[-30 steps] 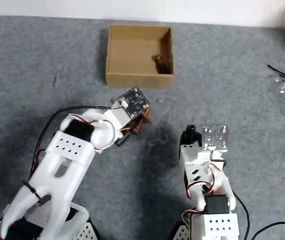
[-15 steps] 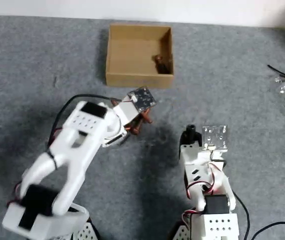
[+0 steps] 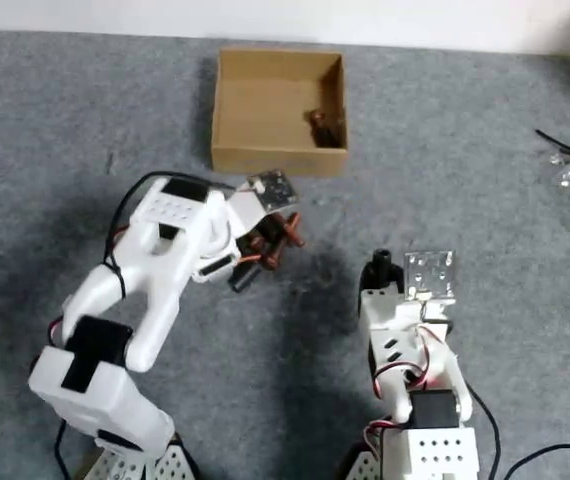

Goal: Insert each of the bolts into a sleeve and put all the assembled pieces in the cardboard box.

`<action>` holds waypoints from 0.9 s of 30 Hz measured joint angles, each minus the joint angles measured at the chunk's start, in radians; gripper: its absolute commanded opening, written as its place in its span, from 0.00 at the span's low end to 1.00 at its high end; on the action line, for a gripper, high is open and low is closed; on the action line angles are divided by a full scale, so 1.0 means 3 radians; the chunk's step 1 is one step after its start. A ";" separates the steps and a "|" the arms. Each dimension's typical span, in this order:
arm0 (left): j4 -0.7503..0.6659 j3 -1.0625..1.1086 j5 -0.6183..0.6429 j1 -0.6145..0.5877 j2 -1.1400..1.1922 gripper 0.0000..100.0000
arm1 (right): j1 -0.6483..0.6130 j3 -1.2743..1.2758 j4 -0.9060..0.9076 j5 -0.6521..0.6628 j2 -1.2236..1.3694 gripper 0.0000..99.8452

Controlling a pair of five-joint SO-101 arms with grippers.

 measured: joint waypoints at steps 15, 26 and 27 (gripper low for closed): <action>-0.0292 -0.0041 -0.0015 -0.0015 0.0378 0.12 | 0.0000 0.0000 0.0000 0.0010 0.0000 0.00; -0.0286 -0.0189 -0.0015 -0.0061 0.0532 0.11 | 0.0000 0.0000 0.0000 0.0010 0.0000 0.00; -0.0286 -0.0189 -0.0015 -0.0061 0.0532 0.11 | 0.0000 0.0000 0.0000 0.0010 0.0000 0.00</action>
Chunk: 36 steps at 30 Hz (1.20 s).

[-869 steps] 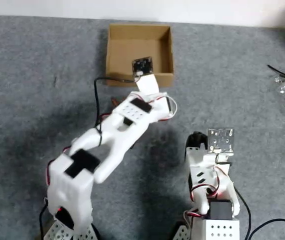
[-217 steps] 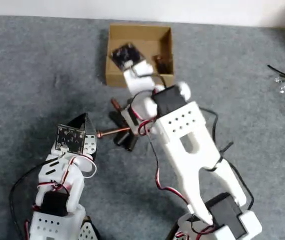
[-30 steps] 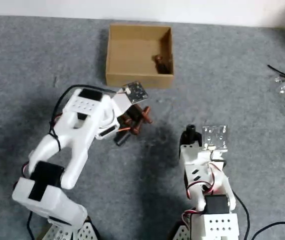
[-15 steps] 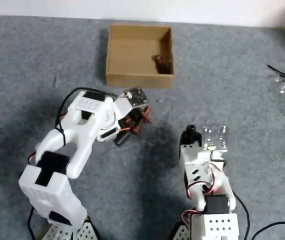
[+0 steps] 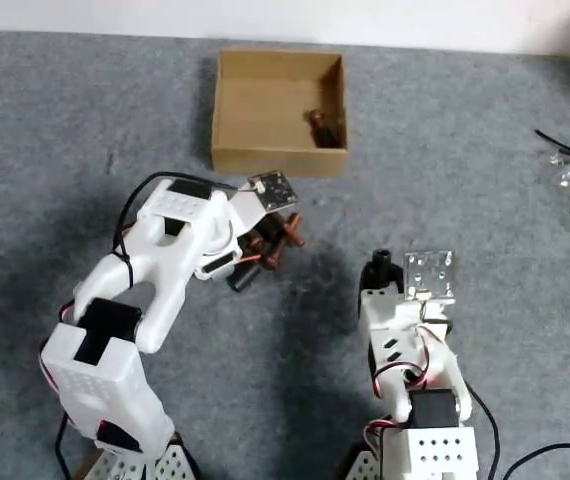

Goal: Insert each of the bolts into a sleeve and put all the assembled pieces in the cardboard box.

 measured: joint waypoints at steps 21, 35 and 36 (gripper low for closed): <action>0.0005 0.0000 0.0005 0.0010 0.0010 0.01 | 0.0000 0.0000 0.0000 0.0000 0.0000 0.00; 0.0951 -0.0189 0.0000 -0.0010 -0.0501 0.01 | 0.0000 0.0000 0.0000 0.0143 0.0000 0.00; 0.1048 -0.0194 0.0000 -0.0010 -0.0624 0.01 | 0.0000 0.0000 0.0000 0.0143 0.0000 0.00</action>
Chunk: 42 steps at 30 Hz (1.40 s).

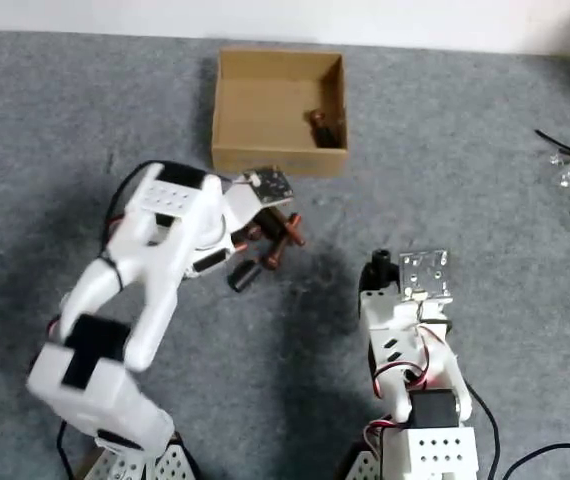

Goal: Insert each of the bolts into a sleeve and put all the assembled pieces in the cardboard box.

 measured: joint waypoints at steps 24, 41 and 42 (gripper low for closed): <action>-0.0005 0.0629 -0.2056 -0.1212 -0.0547 0.01 | 0.0000 0.0000 0.0000 0.0020 0.0000 0.00; -0.0742 0.0368 -0.2056 -0.2158 -0.0348 0.01 | 0.0000 0.0000 -0.0005 0.0031 0.0000 0.00; -0.0726 0.0245 -0.2056 -0.2204 -0.0230 0.01 | 0.0000 0.0000 -0.0005 0.0031 0.0000 0.00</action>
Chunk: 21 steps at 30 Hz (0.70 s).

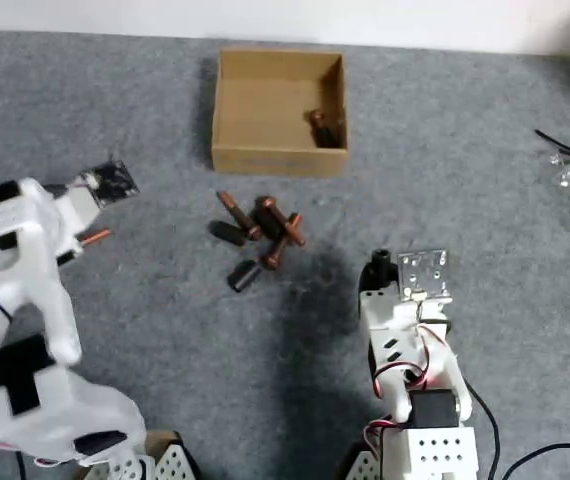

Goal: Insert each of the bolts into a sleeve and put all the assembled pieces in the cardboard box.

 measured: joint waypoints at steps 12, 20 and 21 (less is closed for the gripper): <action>0.0997 -0.2225 0.0000 -0.0245 0.1944 0.01 | 0.0000 0.0000 0.0000 0.0000 0.0000 0.00; 0.1841 -0.3539 0.0000 -0.0245 0.2685 0.12 | 0.0000 0.0000 0.0000 0.0000 0.0000 0.00; 0.1882 -0.3626 0.0000 -0.0245 0.2731 0.15 | 0.0000 0.0000 0.0000 0.0000 0.0000 0.00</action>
